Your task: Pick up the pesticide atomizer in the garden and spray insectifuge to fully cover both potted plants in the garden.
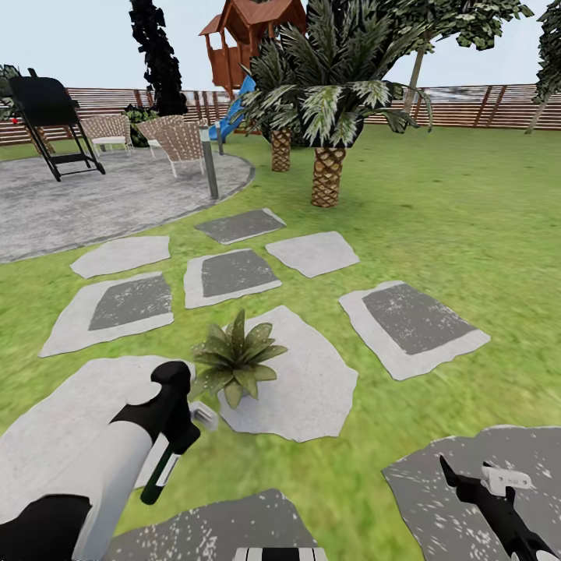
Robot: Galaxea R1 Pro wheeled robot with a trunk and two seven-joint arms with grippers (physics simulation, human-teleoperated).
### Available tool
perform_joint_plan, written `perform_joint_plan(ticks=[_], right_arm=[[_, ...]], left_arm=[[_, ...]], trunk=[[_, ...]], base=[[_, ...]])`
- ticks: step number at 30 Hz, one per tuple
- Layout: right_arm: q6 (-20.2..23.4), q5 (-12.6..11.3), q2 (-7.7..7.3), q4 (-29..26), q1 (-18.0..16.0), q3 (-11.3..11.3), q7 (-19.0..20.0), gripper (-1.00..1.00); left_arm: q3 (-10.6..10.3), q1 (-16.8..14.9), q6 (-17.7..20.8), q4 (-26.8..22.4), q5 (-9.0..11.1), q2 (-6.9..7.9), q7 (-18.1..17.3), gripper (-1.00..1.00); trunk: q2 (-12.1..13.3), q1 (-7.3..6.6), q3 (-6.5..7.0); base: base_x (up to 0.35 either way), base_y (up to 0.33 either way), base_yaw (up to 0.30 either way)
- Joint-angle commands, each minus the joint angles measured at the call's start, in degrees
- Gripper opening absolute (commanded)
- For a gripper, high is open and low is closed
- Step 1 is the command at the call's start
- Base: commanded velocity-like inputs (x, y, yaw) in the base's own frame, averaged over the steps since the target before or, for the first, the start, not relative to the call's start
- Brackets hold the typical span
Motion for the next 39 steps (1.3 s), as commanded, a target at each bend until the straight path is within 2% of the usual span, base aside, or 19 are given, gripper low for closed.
perform_joint_plan(ticks=[1, 3, 15, 22, 24, 25, 26, 27, 28, 29, 30, 32, 35, 39], right_arm=[[-0.12, 0.18, 0.04, 0.05, -0.06, -0.38, 0.51, 1.0], [-0.16, 0.18, 0.04, 0.06, -0.06, -0.41, 0.51, 1.0], [-0.18, 0.18, 0.04, 0.06, -0.06, -0.38, 0.51, 1.0], [-0.17, 0.18, 0.08, 0.05, -0.06, -0.38, 0.51, 1.0], [-0.18, 0.18, 0.11, 0.06, -0.06, -0.38, 0.51, 1.0], [-0.18, 0.18, 0.12, 0.06, -0.06, -0.38, 0.51, 1.0], [-0.18, 0.18, 0.12, 0.06, -0.06, -0.38, 0.51, 1.0], [-0.18, 0.18, 0.12, 0.06, -0.06, -0.38, 0.51, 1.0], [-0.17, 0.18, 0.12, 0.06, -0.06, -0.38, 0.51, 1.0], [-0.17, 0.18, 0.11, 0.06, -0.06, -0.38, 0.51, 1.0], [-0.16, 0.18, 0.1, 0.06, -0.06, -0.38, 0.51, 1.0], [-0.15, 0.2, 0.07, 0.06, -0.06, -0.38, 0.51, 1.0], [-0.12, 0.18, 0.04, 0.05, -0.06, -0.38, 0.51, 1.0], [-0.1, 0.18, 0.04, 0.04, -0.06, -0.38, 0.51, 1.0]], left_arm=[[0.79, -0.08, 0.55, -0.08, -0.53, -0.01, -0.51, -1.0], [1.46, -0.28, 0.58, -0.11, -0.52, -0.01, -0.54, -1.0], [1.89, -0.41, 0.51, -0.03, -0.55, -0.02, -0.56, -1.0], [1.38, -0.8, 0.14, 0.12, -0.89, -0.11, -0.84, -1.0], [0.79, -1.79, -0.22, 0.5, -1.09, -0.77, -2.82, -1.0], [0.1, -2.5, -0.45, 0.63, -1.24, -1.01, -4.35, -1.0], [-2.2, -4.05, -0.84, 0.74, -1.67, -1.21, -7.77, -1.0], [-4.24, -5.09, -1.02, 0.78, -2.05, -1.29, -7.77, -1.0], [-7.98, -6.51, -1.13, 0.83, -2.88, -1.35, -7.77, -1.0], [-15.24, -8.35, -1.22, 0.87, -4.42, -1.41, -7.77, -1.0], [-16.49, -8.9, -1.24, 0.88, -4.62, -1.35, -7.77, -1.0], [-17.43, -11.03, -1.25, 1.06, -4.76, -0.77, -7.77, -1.0], [-17.54, -13.45, -1.22, 2.2, -4.67, -0.26, -7.77, -1.0], [-17.54, -14.74, -1.2, 4.1, -4.51, -0.42, -7.77, -1.0]], trunk=[[-0.02, -0.01, -0.05], [-0.02, -0.01, -0.05], [-0.02, -0.01, -0.05], [-0.02, -0.01, -0.05], [-0.02, -0.01, -0.05], [-0.02, -0.01, -0.05], [-0.02, -0.01, -0.05], [-0.02, -0.01, -0.05], [-0.02, -0.01, -0.05], [-0.02, -0.01, -0.05], [-0.02, -0.01, -0.05], [-0.02, -0.01, -0.05], [-0.02, -0.01, -0.05], [-0.02, -0.01, -0.05]], base=[[0.0, 0.0, 0.0], [0.054, -0.027, 0.0], [0.226, -0.162, 0.009], [0.003, -0.251, 0.245], [-0.191, -0.212, 0.276], [-0.163, -0.195, 0.277], [-0.095, -0.119, 0.277], [-0.061, -0.076, 0.277], [-0.031, -0.039, 0.277], [-0.007, -0.008, 0.274], [-0.003, -0.004, 0.214], [-0.001, -0.001, 0.073], [0.0, 0.0, 0.011], [0.0, 0.0, 0.001]])
